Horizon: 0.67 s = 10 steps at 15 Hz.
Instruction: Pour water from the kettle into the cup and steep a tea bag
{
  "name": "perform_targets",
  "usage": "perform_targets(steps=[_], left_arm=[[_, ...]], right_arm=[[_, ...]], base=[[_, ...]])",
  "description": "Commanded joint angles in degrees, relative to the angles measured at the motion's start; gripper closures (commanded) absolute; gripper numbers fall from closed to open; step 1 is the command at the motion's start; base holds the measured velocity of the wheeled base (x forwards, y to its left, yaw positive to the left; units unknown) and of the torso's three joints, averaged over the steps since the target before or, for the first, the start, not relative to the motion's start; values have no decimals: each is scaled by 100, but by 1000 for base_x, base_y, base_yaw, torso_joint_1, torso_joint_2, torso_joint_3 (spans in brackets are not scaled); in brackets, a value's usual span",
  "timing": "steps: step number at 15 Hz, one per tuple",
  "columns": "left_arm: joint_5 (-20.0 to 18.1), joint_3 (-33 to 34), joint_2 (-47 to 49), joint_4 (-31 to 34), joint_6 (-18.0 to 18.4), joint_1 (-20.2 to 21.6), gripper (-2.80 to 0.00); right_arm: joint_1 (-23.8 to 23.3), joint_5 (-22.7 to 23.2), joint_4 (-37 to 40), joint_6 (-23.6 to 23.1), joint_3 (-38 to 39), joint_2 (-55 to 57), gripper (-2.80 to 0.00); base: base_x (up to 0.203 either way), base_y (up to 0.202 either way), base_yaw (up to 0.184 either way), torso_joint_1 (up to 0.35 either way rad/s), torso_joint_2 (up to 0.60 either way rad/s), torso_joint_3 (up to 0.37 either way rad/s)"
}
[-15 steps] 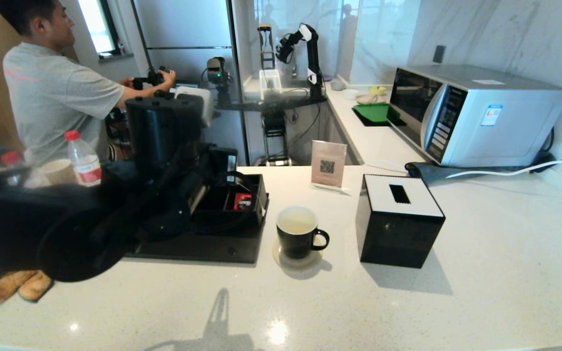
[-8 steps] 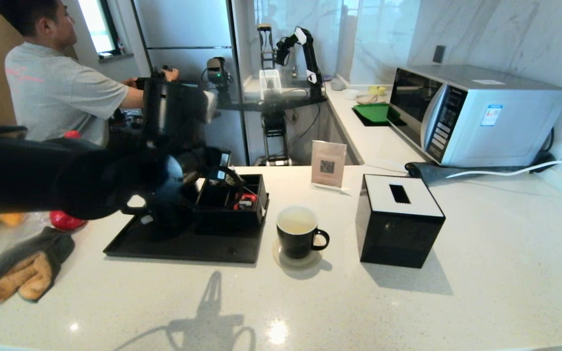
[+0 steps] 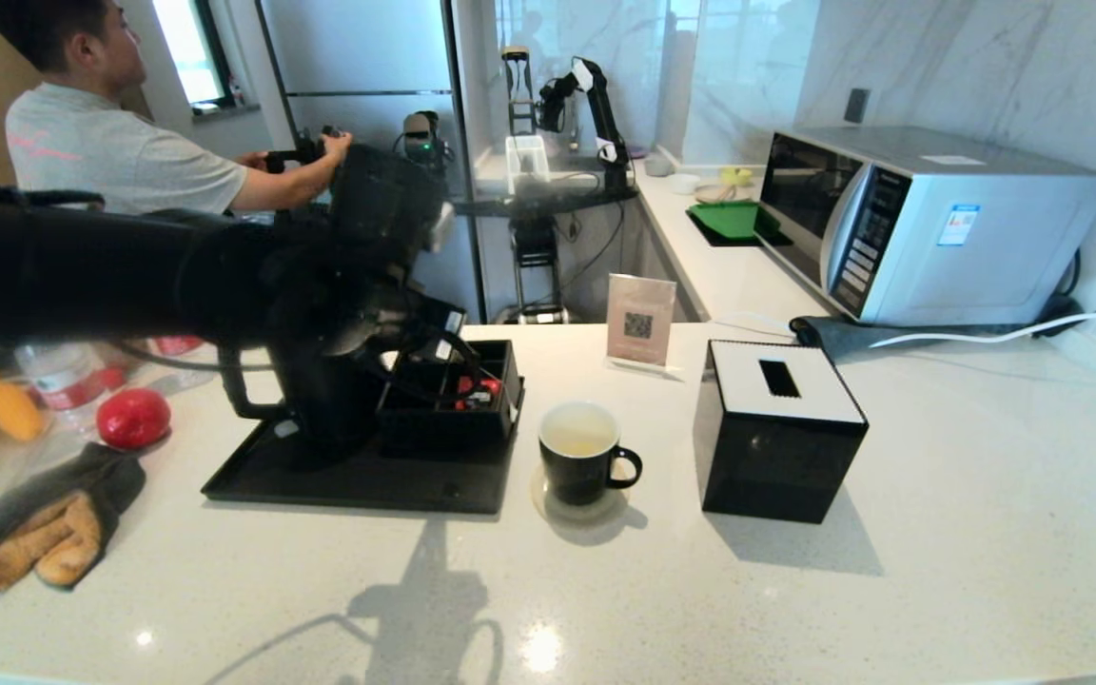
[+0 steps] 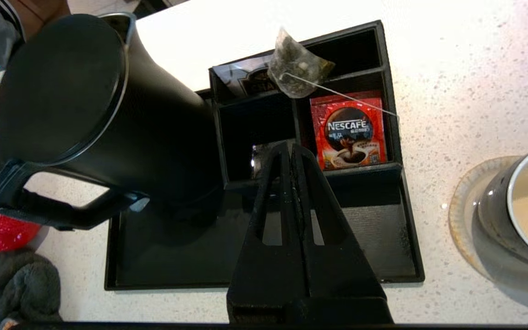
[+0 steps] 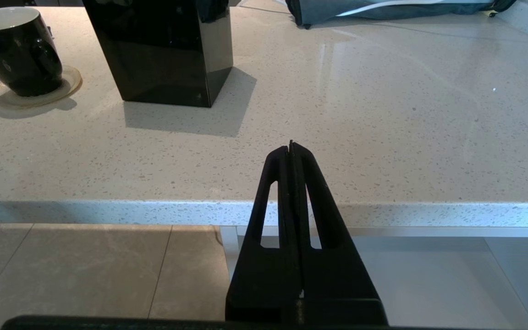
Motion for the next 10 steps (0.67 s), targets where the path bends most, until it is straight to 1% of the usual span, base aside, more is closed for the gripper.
perform_targets(steps=[1, 2, 3, 6, 10], left_arm=[[4, -344, 403, 62, -6, 3, 0], [0, -438, 520, 70, -8, 3, 0], [-1, -544, 643, 77, -9, 3, -280], [-8, -983, 1031, 71, -4, 48, -280], [-193, -1579, 1585, 69, 0, 213, -280]], right_arm=[[2, 1, 1, -4, 6, 7, 0], [2, 1, 0, -4, -3, 7, 0], [2, 1, 5, -4, -3, 7, 0], [2, 1, 7, -4, -3, 7, 0], [2, 1, -2, -4, -3, 7, 0]], base=[[0, 0, 0, 0, 0, 0], [0, 0, 0, 0, 0, 0], [0, 0, 0, 0, 0, 0], [0, 0, 0, 0, 0, 0], [0, 0, 0, 0, 0, 0]])
